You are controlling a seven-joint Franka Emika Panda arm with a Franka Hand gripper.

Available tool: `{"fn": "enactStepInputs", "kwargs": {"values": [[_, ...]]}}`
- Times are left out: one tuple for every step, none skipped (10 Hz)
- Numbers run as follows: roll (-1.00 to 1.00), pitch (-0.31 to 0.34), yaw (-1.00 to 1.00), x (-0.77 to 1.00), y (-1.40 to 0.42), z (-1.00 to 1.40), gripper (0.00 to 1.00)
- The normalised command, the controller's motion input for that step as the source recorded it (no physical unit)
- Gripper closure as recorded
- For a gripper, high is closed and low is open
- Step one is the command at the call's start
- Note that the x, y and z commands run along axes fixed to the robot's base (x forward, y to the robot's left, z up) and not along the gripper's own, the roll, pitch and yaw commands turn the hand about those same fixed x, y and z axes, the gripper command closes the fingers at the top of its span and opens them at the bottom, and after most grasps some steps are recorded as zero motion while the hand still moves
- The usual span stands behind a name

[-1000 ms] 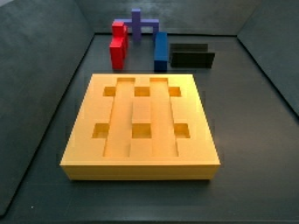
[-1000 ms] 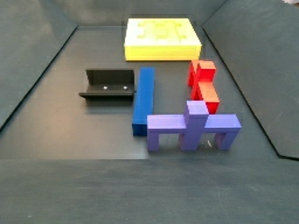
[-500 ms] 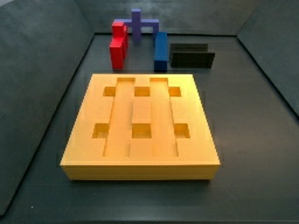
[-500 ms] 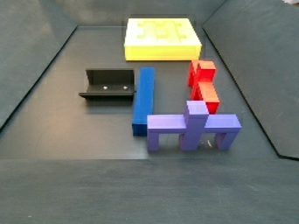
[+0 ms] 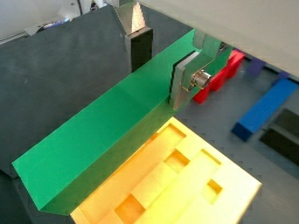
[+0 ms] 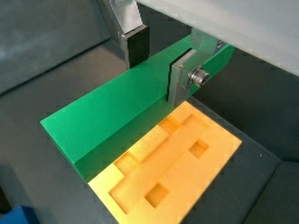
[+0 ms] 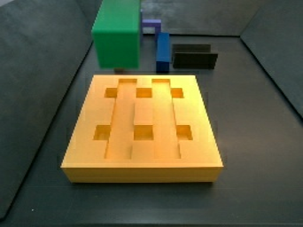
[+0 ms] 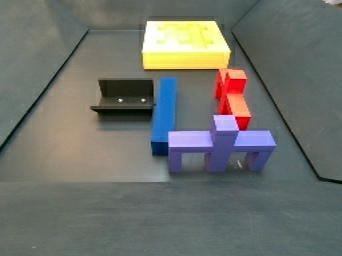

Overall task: Pick up the green object. Move up. Move to above the board. Insert the green object.
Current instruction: Insert the green object.

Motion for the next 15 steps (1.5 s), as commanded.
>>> {"fn": "enactStepInputs", "kwargs": {"values": [[-0.01,-0.137,0.11,0.00,0.00,-0.98,1.00],[-0.03,-0.084,0.00,0.13,0.00,-1.00,1.00],[-0.04,-0.071,0.00,0.09,0.00,-1.00,1.00],[-0.04,-0.059,-0.05,0.09,0.00,-1.00,1.00],[-0.02,-0.059,-0.06,0.01,0.00,-1.00,1.00],[0.00,-0.013,0.00,0.00,0.08,-0.72,1.00],[0.00,-0.057,0.00,0.00,0.01,-0.81,1.00],[0.00,-0.056,-0.01,0.00,0.00,-0.85,1.00],[-0.02,-0.074,-0.04,-0.03,0.00,-0.78,1.00],[-0.02,-0.074,-0.07,-0.08,0.00,-0.70,1.00],[0.00,-0.060,0.00,-0.02,0.00,-0.53,1.00],[0.01,-0.027,0.00,0.00,0.00,-0.45,1.00],[0.01,-0.021,0.00,0.00,0.00,-0.42,1.00],[0.00,-0.024,0.00,0.00,-0.01,-0.39,1.00],[0.00,-0.029,0.00,0.00,-0.03,-0.36,1.00]]}}
